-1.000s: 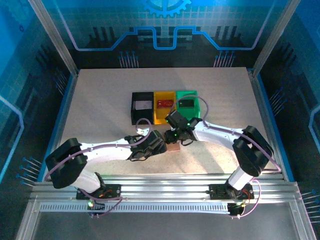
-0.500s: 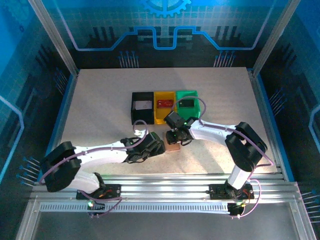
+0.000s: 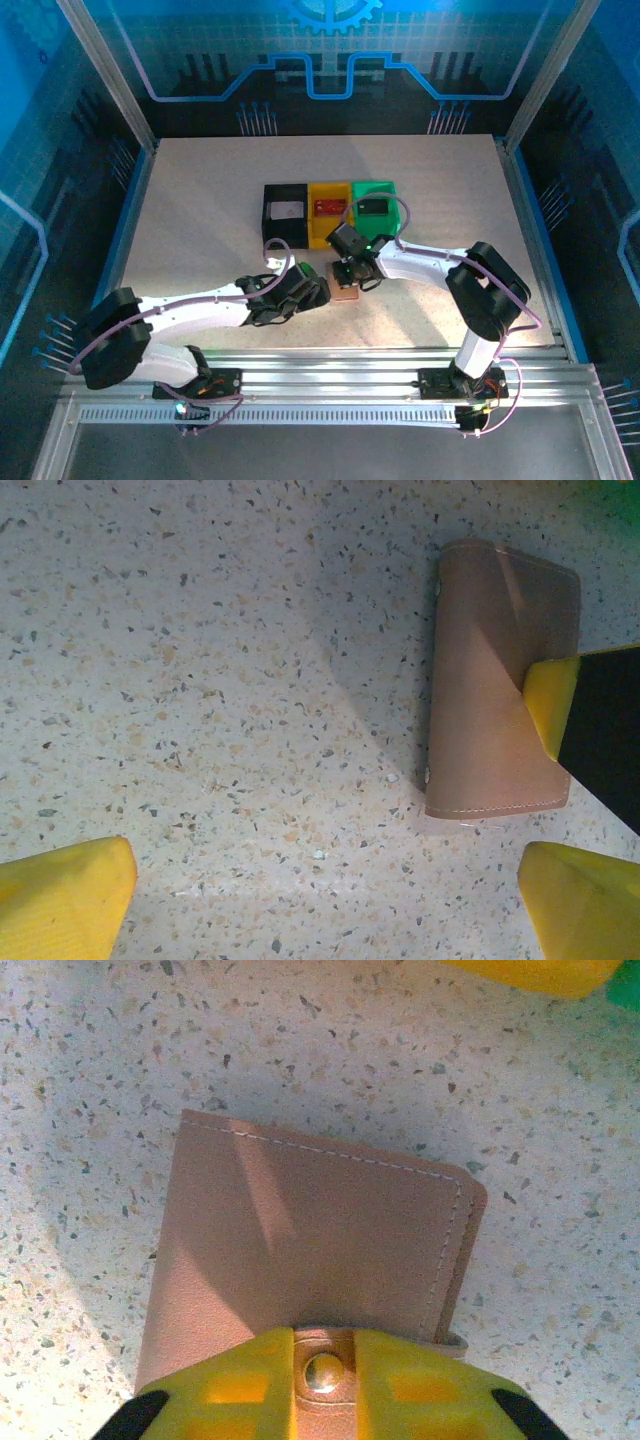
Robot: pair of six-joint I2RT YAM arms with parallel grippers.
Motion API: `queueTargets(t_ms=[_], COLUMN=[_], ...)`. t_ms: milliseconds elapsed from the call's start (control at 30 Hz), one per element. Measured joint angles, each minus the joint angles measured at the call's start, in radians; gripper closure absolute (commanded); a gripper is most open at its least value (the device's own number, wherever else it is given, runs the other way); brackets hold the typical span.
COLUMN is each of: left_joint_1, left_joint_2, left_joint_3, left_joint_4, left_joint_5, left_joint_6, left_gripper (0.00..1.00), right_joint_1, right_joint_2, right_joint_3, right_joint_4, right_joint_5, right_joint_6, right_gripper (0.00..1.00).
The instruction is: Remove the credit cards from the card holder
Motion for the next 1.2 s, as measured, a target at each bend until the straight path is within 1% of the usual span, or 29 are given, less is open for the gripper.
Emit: queueTargets(t_ms=[67,167,267,300,433,633,800,967,1200], left_joint_1=[0.000,0.000,-0.001,-0.001,-0.001,-0.001,-0.001,-0.001,-0.001], left_joint_2=[-0.002,-0.002,-0.002,-0.002,-0.002,-0.002,-0.013,-0.081,-0.208], left_joint_3=[0.000,0.000,0.000,0.000,0.000,0.000,0.000,-0.014,-0.048], left_joint_4=[0.000,0.000,0.000,0.000,0.000,0.000,-0.010,-0.025,-0.047], left_joint_5=[0.000,0.000,0.000,0.000,0.000,0.000,-0.001,-0.008,-0.032], left_joint_6=[0.000,0.000,0.000,0.000,0.000,0.000,0.000,0.000,-0.014], left_gripper=[0.01,0.01,0.01,0.01,0.01,0.01,0.01,0.01,0.01], right_joint_1=[-0.002,-0.004,-0.004,-0.006,-0.018,-0.029,-0.032,-0.039,-0.039], right_joint_2=[0.000,0.000,-0.002,-0.004,-0.027,-0.068,-0.141,-0.215,-0.256], right_joint_3=[0.000,0.000,-0.002,-0.005,-0.034,-0.072,-0.096,-0.096,-0.095], right_joint_4=[0.004,0.008,0.011,0.015,0.047,0.072,0.071,0.063,0.056], right_joint_5=[-0.002,-0.007,-0.014,-0.019,-0.060,-0.170,-0.248,-0.294,-0.357], right_joint_6=[-0.003,-0.007,-0.008,-0.009,-0.011,-0.013,-0.027,-0.034,-0.026], right_gripper=[0.92,0.94,1.00,1.00,1.00,1.00,1.00,1.00,1.00])
